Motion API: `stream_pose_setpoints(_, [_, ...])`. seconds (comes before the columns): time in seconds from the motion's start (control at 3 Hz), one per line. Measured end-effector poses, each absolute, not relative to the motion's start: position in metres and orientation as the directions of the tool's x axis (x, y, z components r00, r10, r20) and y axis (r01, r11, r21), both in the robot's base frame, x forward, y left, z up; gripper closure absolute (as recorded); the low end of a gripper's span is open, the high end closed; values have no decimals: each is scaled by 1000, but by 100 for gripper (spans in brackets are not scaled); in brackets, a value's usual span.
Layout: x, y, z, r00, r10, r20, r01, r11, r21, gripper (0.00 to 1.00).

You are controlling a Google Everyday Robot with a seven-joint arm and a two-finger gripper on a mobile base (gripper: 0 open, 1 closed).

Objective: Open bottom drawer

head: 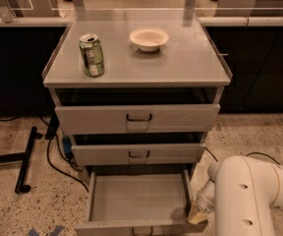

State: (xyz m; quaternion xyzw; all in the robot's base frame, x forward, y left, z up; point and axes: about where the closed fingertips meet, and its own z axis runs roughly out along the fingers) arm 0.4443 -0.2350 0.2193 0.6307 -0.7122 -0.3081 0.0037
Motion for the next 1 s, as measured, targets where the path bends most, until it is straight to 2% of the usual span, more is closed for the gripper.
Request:
stream_pose_setpoints(0.33, [446, -232, 225, -187, -901, -391, -903, 1, 429, 14])
stream_pose_setpoints(0.67, [448, -230, 230, -173, -898, -405, -912, -10, 411, 0])
stream_pose_setpoints(1.0, [449, -229, 231, -171, -897, -408, -914, -11, 407, 0])
